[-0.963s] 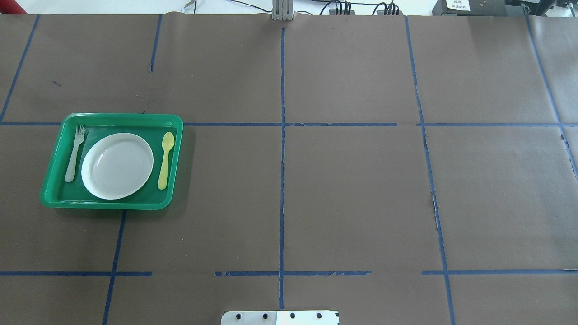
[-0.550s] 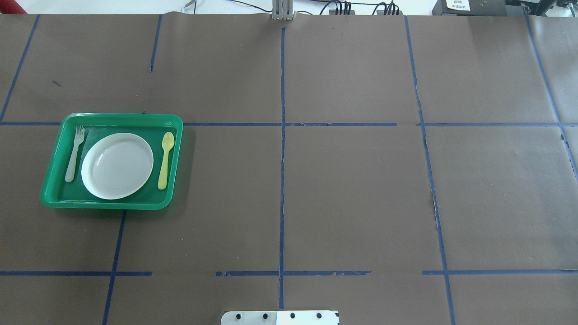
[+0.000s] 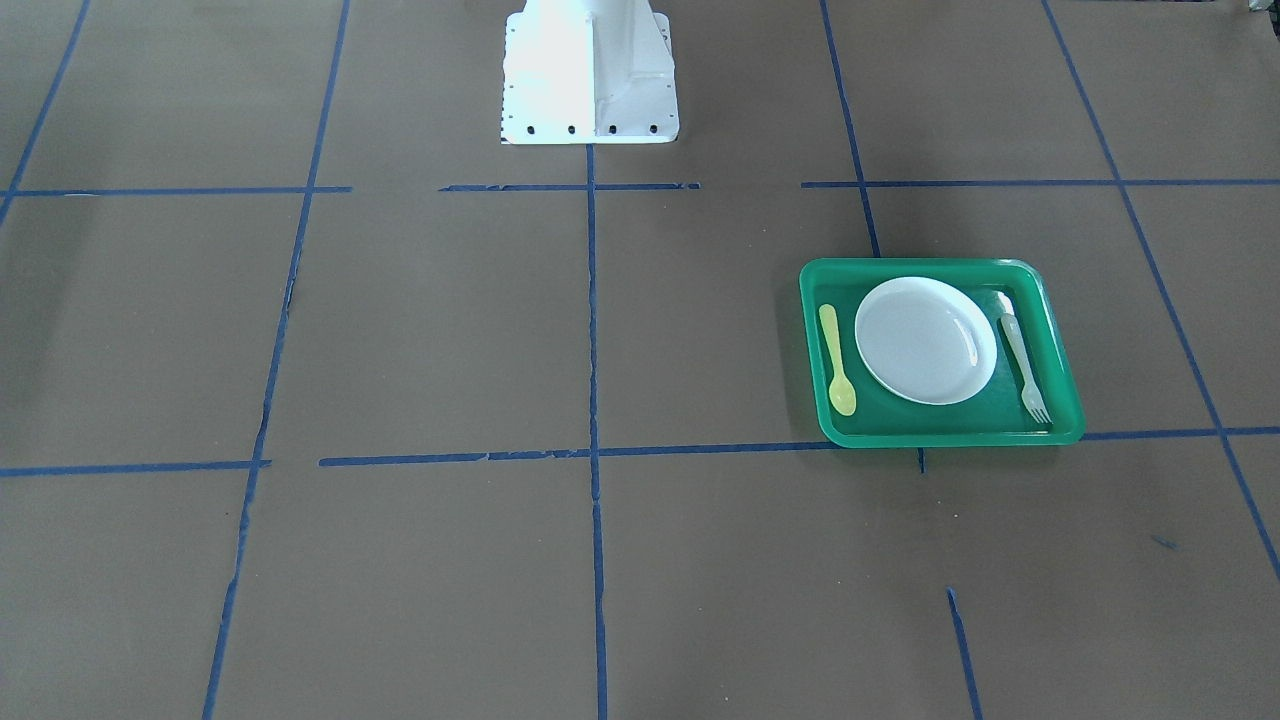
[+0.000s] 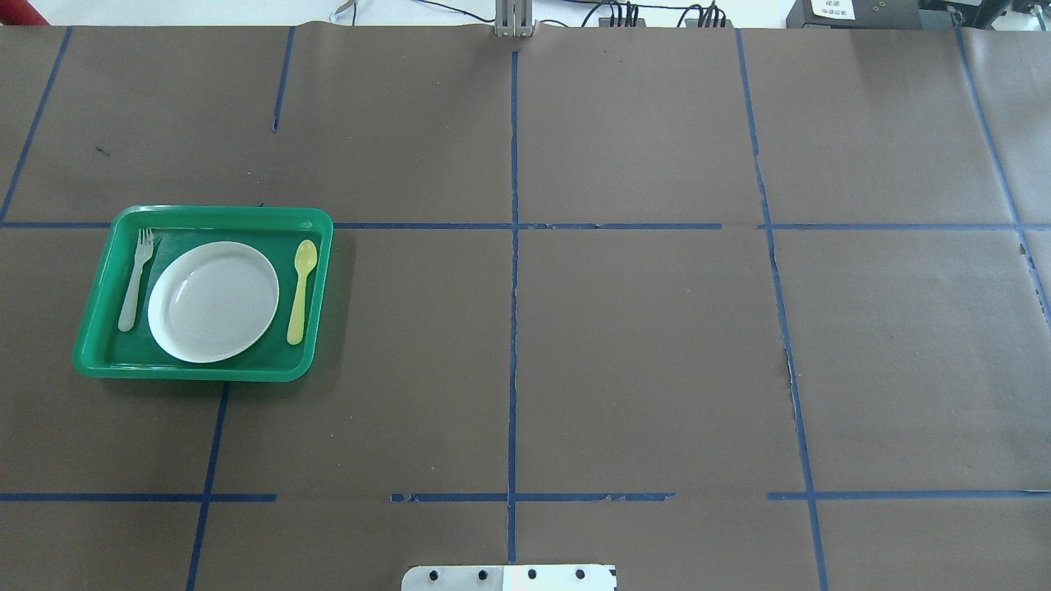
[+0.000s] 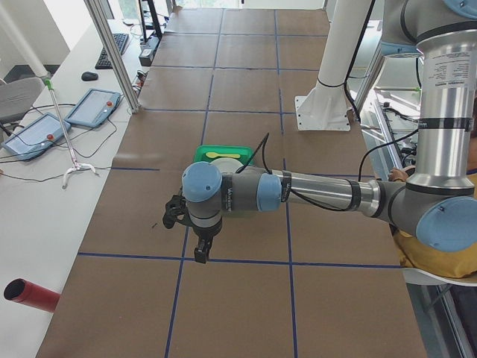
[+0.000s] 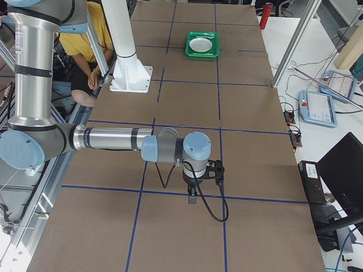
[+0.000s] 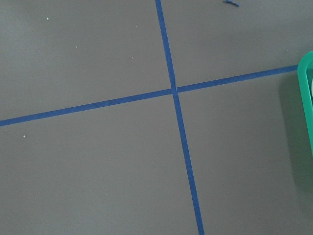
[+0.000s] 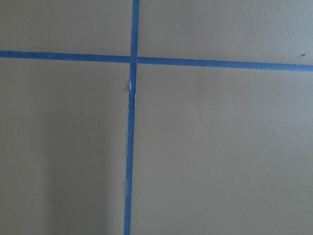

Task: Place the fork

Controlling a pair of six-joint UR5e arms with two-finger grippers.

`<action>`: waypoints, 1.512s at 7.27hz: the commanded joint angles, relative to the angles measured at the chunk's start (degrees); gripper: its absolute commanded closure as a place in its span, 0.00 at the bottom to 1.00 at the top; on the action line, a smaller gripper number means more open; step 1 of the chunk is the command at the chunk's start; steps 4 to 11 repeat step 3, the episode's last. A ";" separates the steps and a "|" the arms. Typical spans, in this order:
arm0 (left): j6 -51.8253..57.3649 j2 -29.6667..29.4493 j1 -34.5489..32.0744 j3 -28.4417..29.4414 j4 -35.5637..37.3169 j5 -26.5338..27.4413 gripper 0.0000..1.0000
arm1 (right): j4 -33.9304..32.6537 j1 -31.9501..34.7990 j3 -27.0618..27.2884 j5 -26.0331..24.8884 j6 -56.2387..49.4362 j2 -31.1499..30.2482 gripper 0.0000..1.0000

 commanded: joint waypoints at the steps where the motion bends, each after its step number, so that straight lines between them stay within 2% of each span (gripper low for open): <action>1: 0.00 -0.43 -0.14 -0.04 -0.07 -0.10 0.00 | 0.00 0.00 0.00 0.00 0.00 0.00 0.00; 11: 0.00 -1.13 -0.14 -0.03 0.02 -0.19 0.00 | 0.00 0.00 0.00 0.00 0.00 0.00 0.00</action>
